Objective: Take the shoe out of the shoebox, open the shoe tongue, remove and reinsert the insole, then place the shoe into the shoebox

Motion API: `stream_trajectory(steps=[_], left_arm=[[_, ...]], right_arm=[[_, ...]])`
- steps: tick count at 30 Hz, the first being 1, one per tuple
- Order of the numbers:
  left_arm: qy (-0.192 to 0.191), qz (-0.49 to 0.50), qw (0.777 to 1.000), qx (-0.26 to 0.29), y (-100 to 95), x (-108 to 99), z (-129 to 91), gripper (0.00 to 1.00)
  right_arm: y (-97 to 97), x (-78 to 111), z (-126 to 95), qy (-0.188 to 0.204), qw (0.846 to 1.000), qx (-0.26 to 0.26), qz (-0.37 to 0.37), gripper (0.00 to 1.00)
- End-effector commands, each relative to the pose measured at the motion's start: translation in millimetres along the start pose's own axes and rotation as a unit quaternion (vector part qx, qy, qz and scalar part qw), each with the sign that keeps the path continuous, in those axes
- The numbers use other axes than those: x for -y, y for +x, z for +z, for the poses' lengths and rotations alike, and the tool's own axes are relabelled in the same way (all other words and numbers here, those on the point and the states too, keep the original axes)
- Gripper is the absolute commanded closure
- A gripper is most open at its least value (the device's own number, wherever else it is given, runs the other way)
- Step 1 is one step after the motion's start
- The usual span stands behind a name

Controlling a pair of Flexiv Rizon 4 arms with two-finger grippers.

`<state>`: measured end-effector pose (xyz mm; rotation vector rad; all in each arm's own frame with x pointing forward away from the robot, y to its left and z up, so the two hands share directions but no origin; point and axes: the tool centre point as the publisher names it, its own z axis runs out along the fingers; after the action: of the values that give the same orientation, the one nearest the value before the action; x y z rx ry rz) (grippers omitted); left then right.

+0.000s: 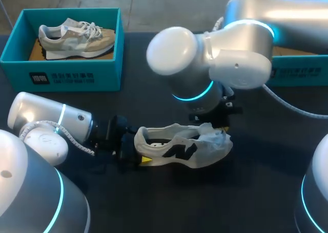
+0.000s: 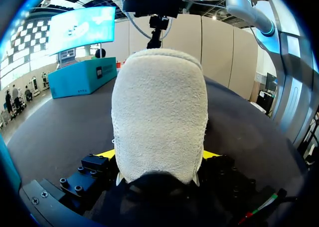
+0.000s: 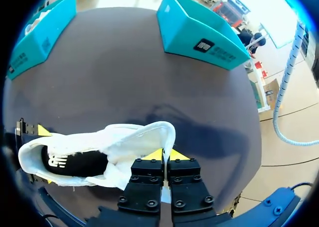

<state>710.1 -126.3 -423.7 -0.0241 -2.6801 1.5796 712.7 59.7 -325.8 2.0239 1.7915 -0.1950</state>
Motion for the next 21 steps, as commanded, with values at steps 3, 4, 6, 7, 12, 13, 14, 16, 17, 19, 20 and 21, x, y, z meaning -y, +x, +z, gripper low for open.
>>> stream_trajectory(steps=[3, 4, 6, 7, 12, 13, 14, 16, 17, 19, 20, 21], left_arm=[[-0.003, 0.000, 1.000, 0.000, 0.9, -2, 0, 1.00], [-0.003, 0.000, 1.000, 0.000, 0.9, -2, 0, 1.00], [-0.003, 0.000, 1.000, 0.000, 0.9, -2, 0, 1.00], [-0.003, 0.000, 1.000, 0.000, 0.9, -2, 0, 1.00], [-0.003, 0.000, 1.000, 0.000, 0.9, -2, 0, 1.00], [-0.003, 0.000, 1.000, 0.000, 0.9, -2, 0, 1.00], [-0.003, 0.000, 1.000, 0.000, 0.9, -2, 0, 1.00], [-0.003, 0.000, 1.000, 0.000, 0.9, -2, 0, 1.00], [-0.003, 0.000, 1.000, 0.000, 0.9, -2, 0, 1.00], [-0.003, 0.000, 1.000, 0.000, 0.9, -2, 0, 1.00], [-0.003, 0.000, 1.000, 0.000, 0.9, -2, 0, 1.00], [-0.003, 0.000, 1.000, 0.000, 0.9, -2, 0, 1.00]], right_arm=[[-15.5, 2.4, 18, -0.006, 0.999, -0.029, 0.022, 1.00], [-16.0, 1.9, 21, -0.006, 0.999, -0.030, 0.021, 1.00], [-16.4, 1.4, 27, -0.006, 0.999, -0.033, 0.018, 1.00], [-16.5, 1.2, 29, -0.006, 0.999, -0.035, 0.018, 1.00], [-13.0, 1.2, 37, -0.009, 0.999, -0.047, 0.017, 0.73], [-12.1, 1.3, 39, -0.009, 0.999, -0.050, 0.017, 0.59], [-10.8, 1.5, 40, -0.009, 0.999, -0.051, 0.016, 0.55], [-8.3, 1.9, 41, -0.010, 0.998, -0.054, 0.016, 0.24], [-7.2, 2.0, 42, -0.010, 0.998, -0.055, 0.016, 0.00], [-3.9, 2.6, 42, -0.011, 0.998, -0.057, 0.017, 0.00], [-2.7, 2.8, 42, -0.011, 0.998, -0.058, 0.017, 0.00], [-1.3, 3.1, 42, -0.011, 0.998, -0.058, 0.017, 0.00]])
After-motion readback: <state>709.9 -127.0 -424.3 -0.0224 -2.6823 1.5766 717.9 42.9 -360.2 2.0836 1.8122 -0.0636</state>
